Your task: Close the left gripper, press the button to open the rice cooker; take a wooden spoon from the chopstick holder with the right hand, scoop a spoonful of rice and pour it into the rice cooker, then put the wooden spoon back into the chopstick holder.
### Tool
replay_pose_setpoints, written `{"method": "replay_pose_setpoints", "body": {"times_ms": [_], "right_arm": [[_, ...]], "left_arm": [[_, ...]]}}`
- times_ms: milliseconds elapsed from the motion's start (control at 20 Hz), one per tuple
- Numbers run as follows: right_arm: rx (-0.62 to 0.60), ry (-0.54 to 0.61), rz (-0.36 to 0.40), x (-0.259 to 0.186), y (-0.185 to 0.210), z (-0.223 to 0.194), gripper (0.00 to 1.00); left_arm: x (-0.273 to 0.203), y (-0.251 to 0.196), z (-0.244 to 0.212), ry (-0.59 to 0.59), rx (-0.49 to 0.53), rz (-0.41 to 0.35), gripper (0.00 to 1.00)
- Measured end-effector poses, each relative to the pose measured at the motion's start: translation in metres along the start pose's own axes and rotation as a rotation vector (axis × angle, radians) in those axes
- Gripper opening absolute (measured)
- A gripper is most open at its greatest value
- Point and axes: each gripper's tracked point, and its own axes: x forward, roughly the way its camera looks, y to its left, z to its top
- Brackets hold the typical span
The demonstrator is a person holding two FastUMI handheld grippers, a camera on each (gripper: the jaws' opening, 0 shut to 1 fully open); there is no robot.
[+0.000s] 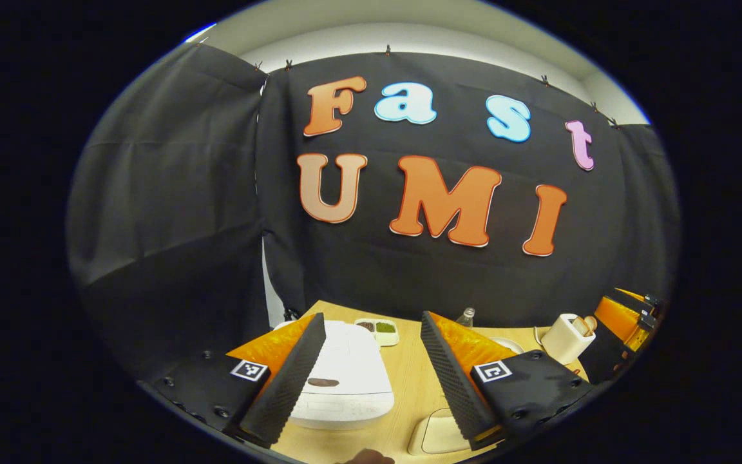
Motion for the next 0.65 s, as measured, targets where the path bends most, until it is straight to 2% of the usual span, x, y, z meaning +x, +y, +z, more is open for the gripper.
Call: {"method": "replay_pose_setpoints", "body": {"times_ms": [200, 350, 500, 650], "right_arm": [[-0.001, -0.031, 0.004, -0.003, 0.006, 0.012, 0.95], [0.006, -0.054, 0.01, -0.006, 0.011, 0.022, 0.97], [-0.015, -0.084, 0.0, -0.008, 0.013, 0.03, 0.95], [-0.035, -0.099, 0.0, -0.011, 0.017, 0.032, 0.95]], "left_arm": [[-0.022, -0.009, 0.034, -0.139, 0.055, -0.008, 1.0], [-0.039, -0.019, 0.039, -0.185, 0.054, -0.026, 1.0], [-0.049, -0.03, 0.047, -0.236, 0.048, -0.064, 1.0], [-0.056, -0.035, 0.051, -0.276, 0.089, -0.072, 1.0]]}}
